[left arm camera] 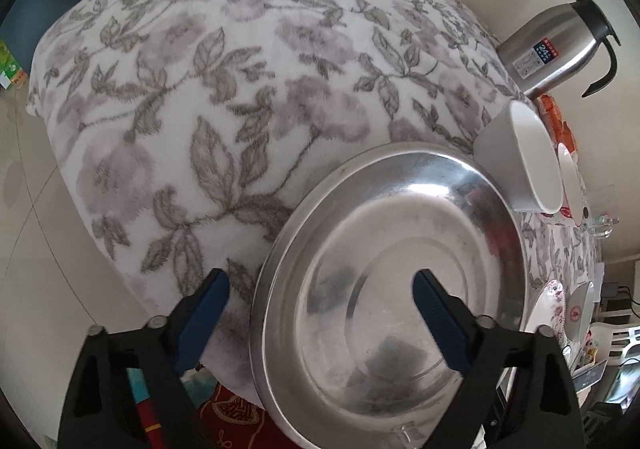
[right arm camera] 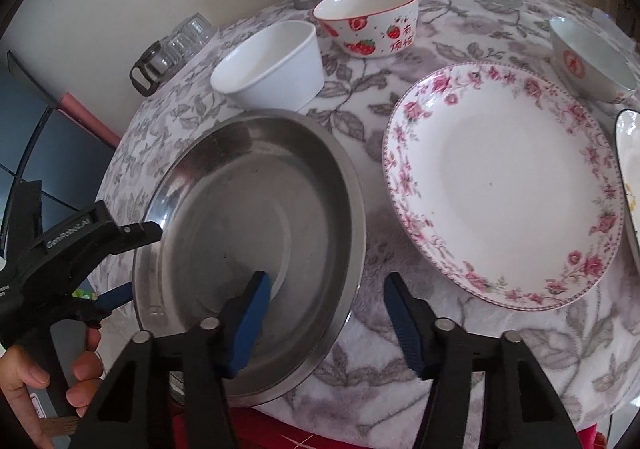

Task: Organize plates and bowls
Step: 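Move both tools to the steel basin rim and close both on it, then carry the steel basin with both tools toward the yellow-blossom white plate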

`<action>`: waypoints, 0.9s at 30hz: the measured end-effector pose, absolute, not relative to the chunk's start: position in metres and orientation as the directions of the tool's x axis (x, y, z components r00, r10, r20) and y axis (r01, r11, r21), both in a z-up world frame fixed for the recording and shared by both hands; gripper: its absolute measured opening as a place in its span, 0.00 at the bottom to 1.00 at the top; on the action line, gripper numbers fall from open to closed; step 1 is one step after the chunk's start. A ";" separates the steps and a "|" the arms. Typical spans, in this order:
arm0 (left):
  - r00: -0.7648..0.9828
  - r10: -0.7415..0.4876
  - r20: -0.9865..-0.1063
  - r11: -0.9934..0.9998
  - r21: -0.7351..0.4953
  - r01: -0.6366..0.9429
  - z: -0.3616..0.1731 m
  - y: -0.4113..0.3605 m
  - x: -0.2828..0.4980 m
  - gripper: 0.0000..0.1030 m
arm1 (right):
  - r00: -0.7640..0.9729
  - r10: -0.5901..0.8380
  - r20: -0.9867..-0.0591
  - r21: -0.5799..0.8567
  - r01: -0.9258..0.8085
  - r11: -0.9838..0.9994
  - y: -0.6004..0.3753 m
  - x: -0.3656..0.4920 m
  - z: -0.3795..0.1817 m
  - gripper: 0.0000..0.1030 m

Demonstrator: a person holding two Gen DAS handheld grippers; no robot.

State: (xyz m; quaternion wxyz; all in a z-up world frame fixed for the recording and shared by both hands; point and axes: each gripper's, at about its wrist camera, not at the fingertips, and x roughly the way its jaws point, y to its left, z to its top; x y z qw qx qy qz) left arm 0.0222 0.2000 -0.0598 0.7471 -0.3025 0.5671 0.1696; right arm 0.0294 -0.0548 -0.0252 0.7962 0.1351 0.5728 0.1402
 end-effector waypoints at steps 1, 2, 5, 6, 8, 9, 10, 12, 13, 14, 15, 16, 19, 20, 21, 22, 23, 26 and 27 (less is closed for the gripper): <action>0.296 -0.094 -0.951 0.757 -0.261 -0.598 -0.061 0.200 0.022 0.80 | 0.303 0.380 -0.874 0.378 -0.069 0.923 -0.054 0.030 -0.026 0.47; 0.290 -0.099 -0.952 0.754 -0.262 -0.602 -0.063 0.201 0.023 0.78 | 0.301 0.383 -0.874 0.381 -0.067 0.922 -0.054 0.032 -0.028 0.43; 0.280 -0.117 -0.953 0.744 -0.271 -0.611 -0.069 0.202 0.023 0.63 | 0.297 0.399 -0.868 0.403 -0.052 0.914 -0.057 0.036 -0.033 0.32; 0.277 -0.117 -0.954 0.742 -0.269 -0.614 -0.070 0.203 0.023 0.58 | 0.294 0.401 -0.868 0.406 -0.047 0.913 -0.058 0.038 -0.034 0.29; 0.272 -0.106 -0.956 0.733 -0.260 -0.629 -0.071 0.205 0.021 0.53 | 0.287 0.393 -0.874 0.399 -0.039 0.916 -0.059 0.040 -0.038 0.23; 0.273 -0.103 -0.957 0.728 -0.259 -0.635 -0.071 0.207 0.020 0.49 | 0.282 0.392 -0.875 0.399 -0.036 0.916 -0.060 0.040 -0.039 0.19; 0.272 -0.099 -0.957 0.722 -0.257 -0.643 -0.072 0.209 0.020 0.43 | 0.279 0.391 -0.877 0.398 -0.032 0.917 -0.060 0.041 -0.041 0.17; 0.270 -0.087 -0.959 0.709 -0.250 -0.659 -0.074 0.213 0.017 0.36 | 0.273 0.397 -0.876 0.405 -0.028 0.914 -0.062 0.043 -0.043 0.13; 0.272 -0.081 -0.959 0.705 -0.249 -0.664 -0.074 0.215 0.016 0.33 | 0.273 0.399 -0.875 0.407 -0.032 0.913 -0.061 0.043 -0.043 0.12; 0.273 -0.076 -0.959 0.703 -0.246 -0.667 -0.074 0.216 0.016 0.32 | 0.274 0.395 -0.877 0.401 -0.037 0.915 -0.061 0.043 -0.043 0.12; 0.275 -0.071 -0.959 0.702 -0.244 -0.669 -0.074 0.216 0.016 0.30 | 0.275 0.392 -0.878 0.397 -0.040 0.917 -0.060 0.043 -0.043 0.12; 0.278 -0.069 -0.958 0.700 -0.245 -0.671 -0.074 0.217 0.015 0.29 | 0.275 0.392 -0.878 0.396 -0.042 0.917 -0.060 0.043 -0.042 0.12; 0.286 -0.069 -0.956 0.692 -0.252 -0.676 -0.074 0.220 0.014 0.28 | 0.276 0.395 -0.876 0.397 -0.049 0.916 -0.060 0.042 -0.041 0.12; 0.288 -0.069 -0.955 0.692 -0.254 -0.676 -0.074 0.220 0.012 0.28 | 0.276 0.396 -0.876 0.398 -0.052 0.916 -0.060 0.042 -0.040 0.12; 0.292 -0.071 -0.954 0.691 -0.258 -0.675 -0.073 0.220 0.012 0.27 | 0.278 0.397 -0.875 0.398 -0.055 0.916 -0.059 0.042 -0.040 0.12; 0.295 -0.071 -0.953 0.692 -0.259 -0.674 -0.073 0.220 0.012 0.27 | 0.282 0.398 -0.873 0.398 -0.059 0.915 -0.059 0.041 -0.039 0.12; 0.299 -0.070 -0.952 0.693 -0.262 -0.672 -0.072 0.220 0.010 0.27 | 0.289 0.398 -0.870 0.397 -0.065 0.915 -0.059 0.041 -0.036 0.12; 0.330 -0.063 -0.942 0.701 -0.277 -0.657 -0.064 0.218 0.011 0.27 | 0.307 0.403 -0.862 0.400 -0.078 0.913 -0.061 0.041 -0.030 0.13; 0.340 -0.061 -0.938 0.705 -0.282 -0.651 -0.062 0.218 0.011 0.27 | 0.312 0.405 -0.860 0.400 -0.081 0.913 -0.062 0.041 -0.028 0.13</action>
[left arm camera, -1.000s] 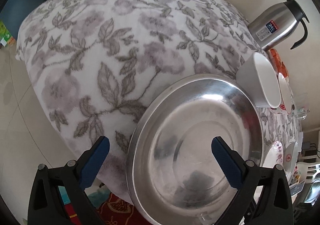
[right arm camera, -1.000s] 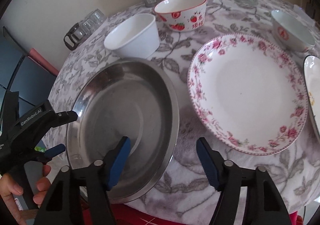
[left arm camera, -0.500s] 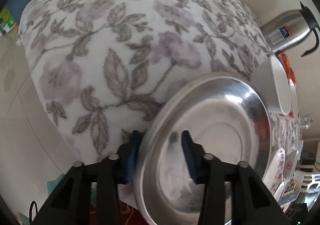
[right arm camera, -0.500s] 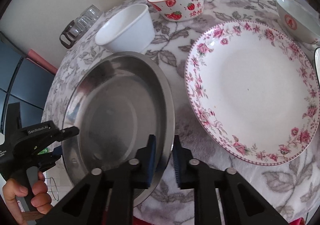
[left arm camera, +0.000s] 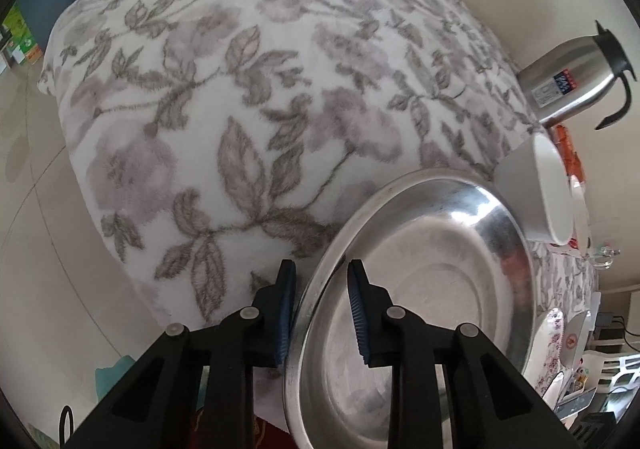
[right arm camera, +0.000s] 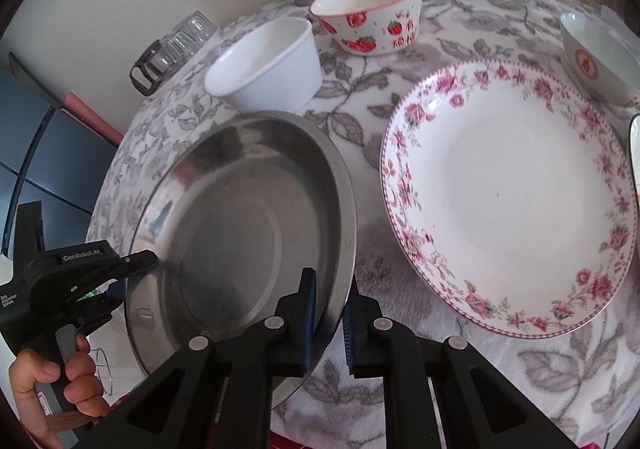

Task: Organize plates and bowls
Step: 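Carry the steel basin with both tools toward the yellow-blossom white plate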

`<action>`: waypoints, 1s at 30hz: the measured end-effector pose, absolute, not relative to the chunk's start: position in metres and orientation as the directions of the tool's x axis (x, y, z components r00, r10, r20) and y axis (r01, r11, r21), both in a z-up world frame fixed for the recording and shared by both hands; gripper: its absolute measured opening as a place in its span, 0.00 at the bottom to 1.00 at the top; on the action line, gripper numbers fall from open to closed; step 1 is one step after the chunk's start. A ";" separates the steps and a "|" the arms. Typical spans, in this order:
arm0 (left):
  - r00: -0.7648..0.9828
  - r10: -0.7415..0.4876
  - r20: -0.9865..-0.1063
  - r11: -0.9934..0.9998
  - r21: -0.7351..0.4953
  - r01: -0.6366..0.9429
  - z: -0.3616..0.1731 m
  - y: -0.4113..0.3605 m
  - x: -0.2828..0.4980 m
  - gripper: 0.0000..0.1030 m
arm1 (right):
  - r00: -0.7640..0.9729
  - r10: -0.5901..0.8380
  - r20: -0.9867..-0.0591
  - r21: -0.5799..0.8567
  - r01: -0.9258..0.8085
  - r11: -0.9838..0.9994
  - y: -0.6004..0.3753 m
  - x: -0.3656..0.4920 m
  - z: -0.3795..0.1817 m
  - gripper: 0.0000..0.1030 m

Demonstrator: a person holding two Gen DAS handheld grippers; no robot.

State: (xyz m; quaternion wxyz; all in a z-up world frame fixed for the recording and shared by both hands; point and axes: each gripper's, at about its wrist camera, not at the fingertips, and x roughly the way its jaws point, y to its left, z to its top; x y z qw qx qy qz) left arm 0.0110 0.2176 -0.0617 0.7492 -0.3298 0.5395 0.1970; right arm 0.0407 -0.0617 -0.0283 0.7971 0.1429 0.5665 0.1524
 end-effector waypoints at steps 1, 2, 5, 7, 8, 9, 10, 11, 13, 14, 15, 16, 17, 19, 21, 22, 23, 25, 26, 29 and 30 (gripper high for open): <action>0.350 -0.059 -0.935 0.708 -0.286 -0.645 -0.059 0.216 0.012 0.27 | 0.315 0.405 -0.858 0.400 -0.084 0.913 -0.063 0.040 -0.027 0.13; 0.362 -0.057 -0.931 0.715 -0.291 -0.636 -0.056 0.215 0.012 0.27 | 0.320 0.404 -0.857 0.399 -0.086 0.913 -0.064 0.040 -0.025 0.13; 0.385 -0.060 -0.921 0.725 -0.305 -0.617 -0.051 0.211 0.014 0.27 | 0.328 0.412 -0.850 0.408 -0.086 0.909 -0.070 0.040 -0.021 0.13; 0.409 -0.058 -0.911 0.734 -0.316 -0.601 -0.044 0.207 0.015 0.27 | 0.336 0.420 -0.843 0.415 -0.092 0.905 -0.073 0.039 -0.017 0.14; 0.414 -0.056 -0.909 0.737 -0.318 -0.597 -0.042 0.206 0.014 0.27 | 0.339 0.420 -0.842 0.414 -0.096 0.905 -0.074 0.039 -0.016 0.14; 0.422 -0.055 -0.905 0.740 -0.321 -0.591 -0.039 0.205 0.014 0.27 | 0.344 0.420 -0.840 0.412 -0.102 0.906 -0.076 0.038 -0.013 0.14; 0.429 -0.056 -0.902 0.741 -0.325 -0.587 -0.038 0.204 0.014 0.27 | 0.348 0.421 -0.838 0.411 -0.106 0.905 -0.078 0.036 -0.011 0.14; 0.437 -0.058 -0.898 0.741 -0.332 -0.584 -0.035 0.204 0.012 0.27 | 0.353 0.424 -0.834 0.413 -0.110 0.904 -0.079 0.035 -0.009 0.15; 0.453 -0.061 -0.890 0.740 -0.345 -0.578 -0.032 0.202 0.010 0.27 | 0.362 0.431 -0.827 0.418 -0.118 0.901 -0.081 0.034 -0.004 0.15; 0.463 -0.060 -0.885 0.742 -0.350 -0.572 -0.029 0.201 0.010 0.27 | 0.367 0.435 -0.823 0.420 -0.122 0.899 -0.082 0.033 -0.002 0.15; 0.470 -0.057 -0.881 0.744 -0.351 -0.568 -0.026 0.199 0.008 0.27 | 0.371 0.439 -0.818 0.424 -0.127 0.897 -0.084 0.032 0.000 0.15; 0.477 -0.053 -0.877 0.748 -0.352 -0.563 -0.024 0.198 0.008 0.27 | 0.374 0.442 -0.815 0.426 -0.131 0.895 -0.085 0.032 0.002 0.16; 0.491 -0.047 -0.870 0.753 -0.353 -0.554 -0.020 0.196 0.008 0.27 | 0.378 0.445 -0.812 0.427 -0.137 0.894 -0.086 0.031 0.004 0.16; 0.509 -0.035 -0.860 0.763 -0.352 -0.542 -0.014 0.192 0.007 0.27 | 0.386 0.451 -0.805 0.429 -0.146 0.891 -0.088 0.029 0.008 0.17; 0.524 -0.029 -0.851 0.770 -0.353 -0.531 -0.009 0.189 0.004 0.27 | 0.397 0.452 -0.799 0.428 -0.153 0.891 -0.090 0.027 0.012 0.17; 0.531 -0.026 -0.847 0.774 -0.353 -0.526 -0.007 0.187 0.003 0.27 | 0.402 0.452 -0.796 0.426 -0.157 0.891 -0.091 0.027 0.014 0.17; 0.537 -0.022 -0.843 0.779 -0.352 -0.520 -0.005 0.185 0.003 0.27 | 0.409 0.451 -0.793 0.425 -0.160 0.891 -0.092 0.026 0.016 0.17; 0.549 -0.020 -0.835 0.784 -0.354 -0.510 -0.001 0.182 0.002 0.27 | 0.416 0.456 -0.787 0.428 -0.164 0.889 -0.095 0.025 0.018 0.17; 0.555 -0.020 -0.832 0.786 -0.356 -0.506 0.001 0.181 0.002 0.27 | 0.417 0.458 -0.785 0.431 -0.163 0.888 -0.096 0.025 0.019 0.17; 0.570 -0.020 -0.821 0.789 -0.364 -0.496 0.004 0.178 0.001 0.27 | 0.424 0.463 -0.778 0.435 -0.166 0.885 -0.100 0.024 0.021 0.18; 0.576 -0.020 -0.817 0.789 -0.367 -0.492 0.005 0.177 0.000 0.27 | 0.435 0.452 -0.779 0.419 -0.175 0.891 -0.099 0.023 0.024 0.18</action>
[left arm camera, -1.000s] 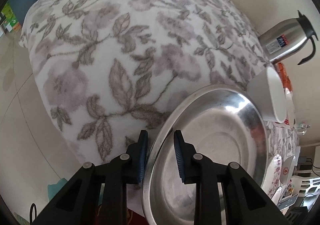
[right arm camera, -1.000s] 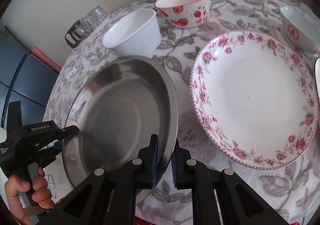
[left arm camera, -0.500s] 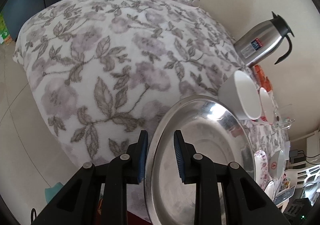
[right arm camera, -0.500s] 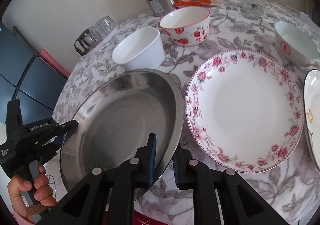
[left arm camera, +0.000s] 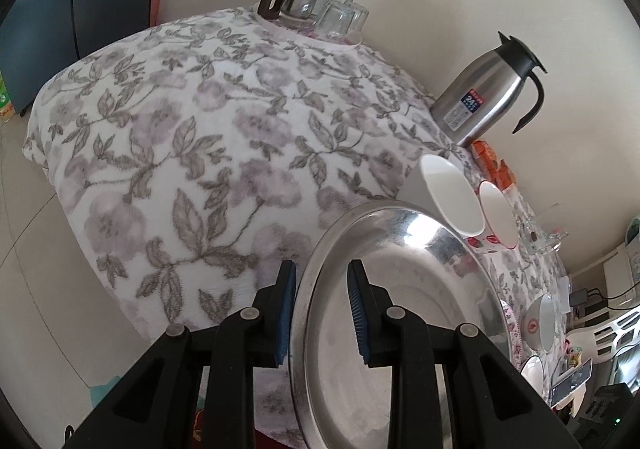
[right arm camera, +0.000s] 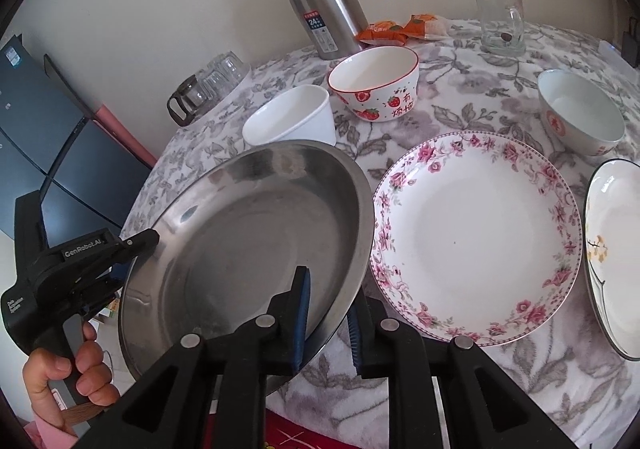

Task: Organize plates and bowls
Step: 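Carry the steel basin with both tools toward the yellow-blossom white plate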

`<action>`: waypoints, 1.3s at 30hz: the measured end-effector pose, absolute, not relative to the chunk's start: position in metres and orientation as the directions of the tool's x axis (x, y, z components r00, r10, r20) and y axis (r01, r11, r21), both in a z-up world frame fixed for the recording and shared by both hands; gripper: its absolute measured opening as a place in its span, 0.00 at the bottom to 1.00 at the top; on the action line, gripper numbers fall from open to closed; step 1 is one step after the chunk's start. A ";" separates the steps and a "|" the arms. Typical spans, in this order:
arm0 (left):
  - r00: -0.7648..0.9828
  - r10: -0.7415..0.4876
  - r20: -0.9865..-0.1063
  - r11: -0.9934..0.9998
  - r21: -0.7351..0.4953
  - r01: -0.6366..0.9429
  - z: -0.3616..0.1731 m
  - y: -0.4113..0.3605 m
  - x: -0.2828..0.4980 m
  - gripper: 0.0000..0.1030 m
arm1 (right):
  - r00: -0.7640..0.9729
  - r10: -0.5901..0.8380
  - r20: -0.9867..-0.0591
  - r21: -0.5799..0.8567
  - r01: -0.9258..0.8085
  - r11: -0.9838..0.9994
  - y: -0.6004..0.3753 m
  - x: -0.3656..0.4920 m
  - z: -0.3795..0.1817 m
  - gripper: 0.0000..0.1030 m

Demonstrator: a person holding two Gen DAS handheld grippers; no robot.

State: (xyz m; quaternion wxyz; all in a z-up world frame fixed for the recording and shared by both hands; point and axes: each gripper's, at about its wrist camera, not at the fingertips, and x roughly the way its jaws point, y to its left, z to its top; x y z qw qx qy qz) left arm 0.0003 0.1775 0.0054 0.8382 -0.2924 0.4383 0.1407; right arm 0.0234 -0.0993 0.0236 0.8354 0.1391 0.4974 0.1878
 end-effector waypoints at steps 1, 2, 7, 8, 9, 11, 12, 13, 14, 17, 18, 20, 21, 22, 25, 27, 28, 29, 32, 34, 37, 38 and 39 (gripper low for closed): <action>0.587 -0.021 -0.809 0.793 -0.371 -0.483 0.008 0.176 0.000 0.27 | 0.445 0.440 -0.780 0.401 -0.185 0.897 -0.098 0.022 0.026 0.18; 0.592 -0.019 -0.806 0.796 -0.370 -0.479 0.009 0.174 -0.001 0.27 | 0.455 0.431 -0.779 0.385 -0.196 0.902 -0.098 0.020 0.029 0.18; 0.613 -0.016 -0.790 0.813 -0.367 -0.452 0.016 0.165 -0.001 0.27 | 0.472 0.430 -0.770 0.384 -0.196 0.902 -0.108 0.019 0.033 0.18; 0.614 -0.024 -0.789 0.815 -0.371 -0.446 0.017 0.163 -0.001 0.27 | 0.473 0.429 -0.769 0.385 -0.192 0.903 -0.110 0.018 0.033 0.18; 0.614 -0.031 -0.788 0.817 -0.374 -0.439 0.017 0.161 0.000 0.27 | 0.475 0.428 -0.769 0.388 -0.186 0.903 -0.113 0.019 0.032 0.18; 0.613 -0.040 -0.789 0.825 -0.372 -0.425 0.017 0.154 0.001 0.27 | 0.476 0.423 -0.771 0.389 -0.173 0.905 -0.119 0.019 0.031 0.18; 0.612 -0.042 -0.790 0.830 -0.368 -0.419 0.018 0.151 0.002 0.27 | 0.477 0.418 -0.773 0.387 -0.167 0.907 -0.122 0.020 0.031 0.18; 0.610 -0.043 -0.791 0.836 -0.363 -0.412 0.018 0.147 0.003 0.27 | 0.479 0.410 -0.776 0.382 -0.160 0.910 -0.125 0.020 0.030 0.18; 0.607 -0.044 -0.793 0.843 -0.355 -0.403 0.019 0.142 0.005 0.27 | 0.483 0.399 -0.780 0.374 -0.152 0.915 -0.129 0.021 0.029 0.18; 0.601 -0.053 -0.798 0.874 -0.329 -0.359 0.023 0.121 0.010 0.27 | 0.489 0.362 -0.794 0.353 -0.116 0.929 -0.144 0.023 0.025 0.18; 0.599 -0.053 -0.799 0.883 -0.318 -0.345 0.024 0.115 0.012 0.27 | 0.488 0.355 -0.797 0.352 -0.101 0.931 -0.150 0.023 0.024 0.18; 0.594 -0.047 -0.803 0.910 -0.280 -0.306 0.027 0.096 0.015 0.27 | 0.487 0.340 -0.804 0.355 -0.065 0.932 -0.164 0.025 0.020 0.18; 0.591 -0.047 -0.805 0.920 -0.265 -0.287 0.028 0.087 0.017 0.27 | 0.487 0.333 -0.807 0.356 -0.046 0.933 -0.172 0.026 0.018 0.18; 0.588 -0.052 -0.807 0.928 -0.257 -0.271 0.028 0.080 0.019 0.27 | 0.489 0.321 -0.811 0.356 -0.023 0.934 -0.181 0.026 0.017 0.18; 0.577 -0.075 -0.813 0.941 -0.249 -0.229 0.028 0.060 0.024 0.27 | 0.497 0.293 -0.817 0.353 0.028 0.935 -0.202 0.028 0.013 0.18; 0.566 -0.087 -0.820 0.950 -0.240 -0.202 0.027 0.047 0.028 0.27 | 0.499 0.278 -0.821 0.351 0.055 0.935 -0.211 0.027 0.012 0.18; 0.560 -0.090 -0.824 0.954 -0.234 -0.190 0.026 0.041 0.030 0.27 | 0.500 0.271 -0.822 0.350 0.068 0.934 -0.216 0.027 0.012 0.18; 0.552 -0.092 -0.829 0.957 -0.226 -0.180 0.024 0.035 0.032 0.27 | 0.503 0.265 -0.822 0.351 0.082 0.933 -0.222 0.028 0.012 0.18; 0.534 -0.106 -0.839 0.962 -0.222 -0.158 0.020 0.022 0.038 0.27 | 0.515 0.246 -0.821 0.351 0.115 0.929 -0.234 0.028 0.012 0.18; 0.525 -0.114 -0.843 0.964 -0.222 -0.147 0.018 0.015 0.042 0.27 | 0.520 0.229 -0.823 0.345 0.137 0.929 -0.241 0.030 0.012 0.18; 0.518 -0.122 -0.847 0.966 -0.221 -0.135 0.015 0.007 0.048 0.27 | 0.521 0.207 -0.828 0.333 0.160 0.929 -0.250 0.030 0.011 0.18; 0.517 -0.121 -0.847 0.967 -0.217 -0.130 0.014 0.002 0.051 0.27 | 0.521 0.201 -0.830 0.330 0.167 0.929 -0.252 0.029 0.010 0.18; 0.516 -0.120 -0.848 0.969 -0.213 -0.125 0.013 -0.002 0.053 0.27 | 0.521 0.194 -0.831 0.327 0.175 0.929 -0.254 0.030 0.010 0.18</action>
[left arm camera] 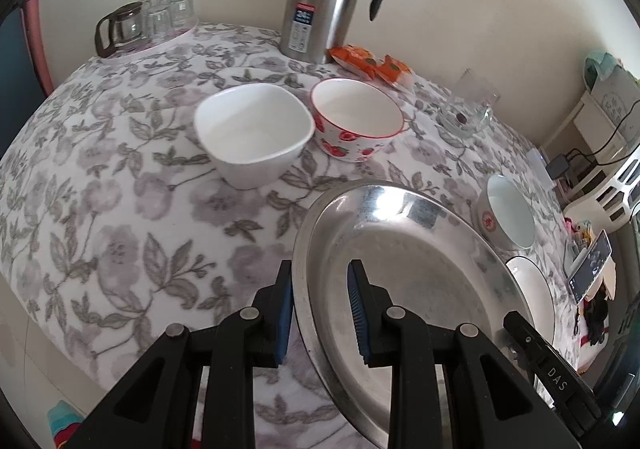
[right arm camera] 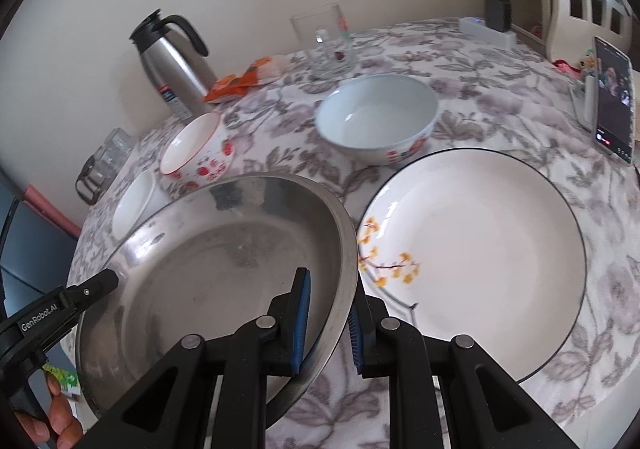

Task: Organize plates and bowls
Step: 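Carry the steel basin with both tools toward the yellow-blossom white plate, then lower the steel basin onto the cloth and open both tools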

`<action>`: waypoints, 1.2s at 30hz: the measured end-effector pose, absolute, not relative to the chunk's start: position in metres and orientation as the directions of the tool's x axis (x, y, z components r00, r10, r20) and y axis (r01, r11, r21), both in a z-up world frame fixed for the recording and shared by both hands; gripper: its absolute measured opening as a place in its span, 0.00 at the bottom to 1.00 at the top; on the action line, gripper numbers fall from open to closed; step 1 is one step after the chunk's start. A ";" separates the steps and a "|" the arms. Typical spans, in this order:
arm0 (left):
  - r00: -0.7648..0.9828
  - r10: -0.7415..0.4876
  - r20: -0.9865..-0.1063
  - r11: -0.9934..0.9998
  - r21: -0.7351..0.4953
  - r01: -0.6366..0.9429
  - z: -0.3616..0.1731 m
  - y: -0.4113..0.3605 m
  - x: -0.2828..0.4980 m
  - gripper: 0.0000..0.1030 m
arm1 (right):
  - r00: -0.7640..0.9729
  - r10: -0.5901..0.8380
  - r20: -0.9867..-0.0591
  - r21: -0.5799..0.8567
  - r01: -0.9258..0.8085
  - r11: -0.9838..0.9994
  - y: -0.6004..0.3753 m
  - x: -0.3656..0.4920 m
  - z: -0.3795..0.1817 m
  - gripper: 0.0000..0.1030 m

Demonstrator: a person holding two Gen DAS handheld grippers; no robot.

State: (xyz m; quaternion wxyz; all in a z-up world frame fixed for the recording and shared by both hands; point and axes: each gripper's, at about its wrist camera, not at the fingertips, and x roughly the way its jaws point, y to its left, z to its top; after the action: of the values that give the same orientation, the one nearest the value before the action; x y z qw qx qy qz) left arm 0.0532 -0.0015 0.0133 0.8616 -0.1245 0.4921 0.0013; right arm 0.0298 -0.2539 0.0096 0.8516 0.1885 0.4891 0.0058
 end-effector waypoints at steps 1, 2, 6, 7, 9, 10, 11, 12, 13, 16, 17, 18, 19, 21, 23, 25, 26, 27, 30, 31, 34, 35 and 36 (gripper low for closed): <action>0.515 -0.121 -0.849 0.970 -0.212 -0.122 0.013 -0.004 0.055 0.27 | 0.521 0.187 -0.833 0.323 0.182 0.929 -0.256 0.030 0.009 0.18; 0.512 -0.125 -0.850 0.970 -0.212 -0.115 0.011 -0.008 0.058 0.27 | 0.518 0.180 -0.836 0.319 0.192 0.928 -0.259 0.031 0.007 0.18; 0.503 -0.118 -0.856 0.974 -0.198 -0.108 0.006 -0.016 0.065 0.27 | 0.509 0.192 -0.839 0.333 0.202 0.921 -0.264 0.034 0.001 0.19; 0.505 -0.110 -0.856 0.976 -0.189 -0.108 0.006 -0.017 0.066 0.27 | 0.509 0.185 -0.841 0.321 0.194 0.927 -0.262 0.035 0.001 0.19; 0.510 -0.104 -0.854 0.977 -0.185 -0.110 0.004 -0.017 0.069 0.27 | 0.508 0.168 -0.845 0.295 0.180 0.938 -0.258 0.036 0.001 0.19; 0.507 -0.104 -0.855 0.976 -0.185 -0.112 0.003 -0.016 0.070 0.27 | 0.507 0.164 -0.846 0.287 0.174 0.942 -0.256 0.037 0.000 0.20; 0.500 -0.099 -0.861 0.976 -0.181 -0.118 0.000 -0.016 0.072 0.27 | 0.507 0.162 -0.847 0.281 0.166 0.945 -0.254 0.038 0.000 0.20; 0.492 -0.093 -0.866 0.977 -0.176 -0.124 -0.002 -0.015 0.074 0.27 | 0.506 0.163 -0.847 0.279 0.161 0.947 -0.254 0.038 -0.001 0.20; 0.485 -0.090 -0.870 0.976 -0.173 -0.129 -0.004 -0.014 0.075 0.27 | 0.503 0.161 -0.849 0.274 0.159 0.948 -0.253 0.039 -0.002 0.20; 0.469 -0.094 -0.878 0.974 -0.179 -0.139 -0.010 -0.013 0.079 0.27 | 0.489 0.158 -0.858 0.270 0.166 0.948 -0.255 0.042 -0.007 0.20; 0.463 -0.089 -0.882 0.975 -0.173 -0.143 -0.012 -0.014 0.080 0.27 | 0.485 0.158 -0.860 0.270 0.171 0.947 -0.255 0.042 -0.009 0.20; 0.455 -0.085 -0.886 0.975 -0.167 -0.145 -0.015 -0.014 0.081 0.27 | 0.483 0.155 -0.862 0.269 0.175 0.947 -0.256 0.043 -0.011 0.19; 0.452 -0.082 -0.888 0.976 -0.164 -0.146 -0.016 -0.014 0.081 0.27 | 0.482 0.152 -0.863 0.266 0.179 0.947 -0.257 0.044 -0.012 0.19; 0.446 -0.078 -0.892 0.976 -0.159 -0.148 -0.019 -0.012 0.083 0.27 | 0.478 0.150 -0.866 0.265 0.183 0.947 -0.258 0.045 -0.013 0.19; 0.440 -0.080 -0.894 0.976 -0.160 -0.148 -0.020 -0.012 0.083 0.27 | 0.475 0.146 -0.868 0.260 0.184 0.948 -0.257 0.044 -0.014 0.19; 0.435 -0.077 -0.897 0.978 -0.153 -0.141 -0.022 -0.013 0.083 0.27 | 0.476 0.144 -0.868 0.257 0.181 0.949 -0.255 0.044 -0.013 0.19; 0.433 -0.073 -0.899 0.980 -0.145 -0.134 -0.023 -0.014 0.084 0.27 | 0.477 0.143 -0.867 0.255 0.179 0.950 -0.255 0.044 -0.012 0.19; 0.426 -0.068 -0.902 0.984 -0.132 -0.122 -0.024 -0.017 0.084 0.27 | 0.479 0.142 -0.866 0.254 0.177 0.951 -0.255 0.044 -0.012 0.19; 0.414 -0.063 -0.908 0.987 -0.117 -0.106 -0.027 -0.020 0.085 0.27 | 0.483 0.136 -0.865 0.247 0.175 0.953 -0.254 0.044 -0.011 0.19; 0.413 -0.069 -0.908 0.986 -0.124 -0.108 -0.028 -0.020 0.085 0.27 | 0.481 0.138 -0.866 0.250 0.177 0.952 -0.255 0.044 -0.012 0.19; 0.415 -0.084 -0.906 0.983 -0.145 -0.117 -0.028 -0.018 0.086 0.27 | 0.475 0.137 -0.869 0.248 0.179 0.952 -0.255 0.044 -0.014 0.19; 0.416 -0.084 -0.905 0.983 -0.145 -0.117 -0.028 -0.018 0.086 0.27 | 0.474 0.138 -0.870 0.249 0.179 0.952 -0.255 0.044 -0.014 0.19; 0.418 -0.082 -0.905 0.983 -0.142 -0.114 -0.028 -0.018 0.087 0.27 | 0.474 0.139 -0.870 0.250 0.179 0.952 -0.255 0.044 -0.014 0.19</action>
State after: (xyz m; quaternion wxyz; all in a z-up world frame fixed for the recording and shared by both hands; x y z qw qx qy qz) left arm 0.0870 -0.0184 -0.0283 0.8371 -0.0910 0.5394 0.0096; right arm 0.0442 -0.2554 -0.0138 0.8442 0.1553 0.5129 -0.0117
